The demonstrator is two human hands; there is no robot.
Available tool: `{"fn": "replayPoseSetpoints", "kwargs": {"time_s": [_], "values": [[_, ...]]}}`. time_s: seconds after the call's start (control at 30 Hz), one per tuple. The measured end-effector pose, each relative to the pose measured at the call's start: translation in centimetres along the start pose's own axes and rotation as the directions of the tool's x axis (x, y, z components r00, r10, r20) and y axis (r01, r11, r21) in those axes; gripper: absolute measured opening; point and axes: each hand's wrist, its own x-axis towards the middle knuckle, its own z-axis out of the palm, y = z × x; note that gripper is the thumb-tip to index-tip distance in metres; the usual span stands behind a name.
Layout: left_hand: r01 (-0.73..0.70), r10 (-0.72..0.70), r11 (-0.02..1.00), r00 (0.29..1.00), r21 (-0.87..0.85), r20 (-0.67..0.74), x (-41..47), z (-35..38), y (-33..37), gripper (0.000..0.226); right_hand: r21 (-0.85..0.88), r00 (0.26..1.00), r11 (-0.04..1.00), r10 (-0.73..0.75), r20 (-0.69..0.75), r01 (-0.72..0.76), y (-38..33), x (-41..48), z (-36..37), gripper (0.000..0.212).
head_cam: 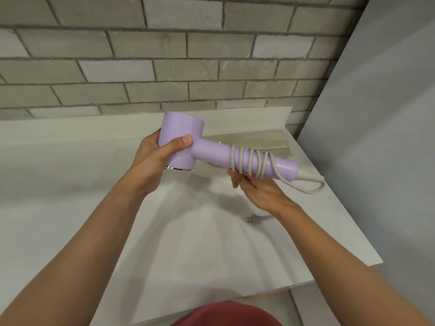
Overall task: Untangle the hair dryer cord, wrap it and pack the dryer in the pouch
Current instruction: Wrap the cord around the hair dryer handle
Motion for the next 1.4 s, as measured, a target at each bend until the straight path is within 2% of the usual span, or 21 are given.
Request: {"fn": "replayPoseSetpoints", "kwargs": {"time_s": [0.03, 0.1, 0.27, 0.37, 0.5, 0.63, 0.73, 0.9, 1.03, 1.23, 1.4], "values": [[-0.003, 0.003, 1.000, 0.999, 0.001, -0.034, 0.1, 0.0, -0.1, 0.057, 0.016, 0.988, 0.991, -0.130, -0.086, 0.131, 0.5, 0.1, 0.6, 0.032], [-0.011, 0.013, 1.000, 0.994, 0.014, -0.109, 0.3, 0.0, -0.3, 0.059, 0.039, 0.968, 0.970, -0.235, -0.092, 0.239, 1.0, 0.4, 0.8, 0.032], [-0.012, 0.024, 0.998, 0.972, 0.054, -0.235, 0.9, 0.0, -0.2, 0.057, 0.149, 0.977, 0.971, -0.199, 0.074, 0.187, -1.6, -1.8, 0.2, 0.039], [-0.021, 0.056, 0.993, 0.953, 0.119, -0.297, 1.2, 0.2, 0.0, 0.057, 0.101, 0.975, 0.980, -0.184, 0.122, 0.173, -2.2, -2.7, -0.6, 0.039], [-0.030, 0.124, 0.964, 0.930, 0.265, -0.346, 1.6, 0.1, 0.2, 0.051, -0.007, 0.959, 0.973, -0.227, 0.169, 0.232, -3.4, -4.5, -2.3, 0.033], [-0.032, 0.133, 0.941, 0.951, 0.337, -0.281, 1.3, 0.0, 0.1, 0.047, -0.207, 0.946, 0.924, -0.306, 0.108, 0.323, -4.6, -4.9, -5.0, 0.034], [-0.013, 0.092, 0.920, 0.979, 0.392, -0.183, 1.1, -0.1, 0.0, 0.043, -0.372, 0.937, 0.866, -0.346, 0.039, 0.335, -4.5, -4.2, -6.6, 0.029], [-0.005, 0.021, 0.895, 0.999, 0.446, -0.031, 0.4, -0.6, -0.3, 0.050, -0.512, 0.877, 0.751, -0.481, 0.006, 0.416, -4.6, -2.6, -8.7, 0.027], [-0.007, -0.028, 0.910, 0.997, 0.413, 0.077, -0.3, -1.0, 0.2, 0.046, -0.496, 0.858, 0.757, -0.511, -0.044, 0.426, -4.0, -1.1, -10.0, 0.030], [-0.022, -0.030, 0.969, 0.979, 0.247, 0.203, -1.0, -1.4, 1.4, 0.047, -0.383, 0.839, 0.789, -0.540, -0.059, 0.481, -1.9, 1.1, -9.5, 0.027], [-0.002, -0.019, 0.996, 0.974, 0.094, 0.226, -0.7, -0.8, 1.6, 0.050, -0.176, 0.880, 0.890, -0.447, -0.162, 0.420, -0.2, 1.4, -6.7, 0.025]]}}
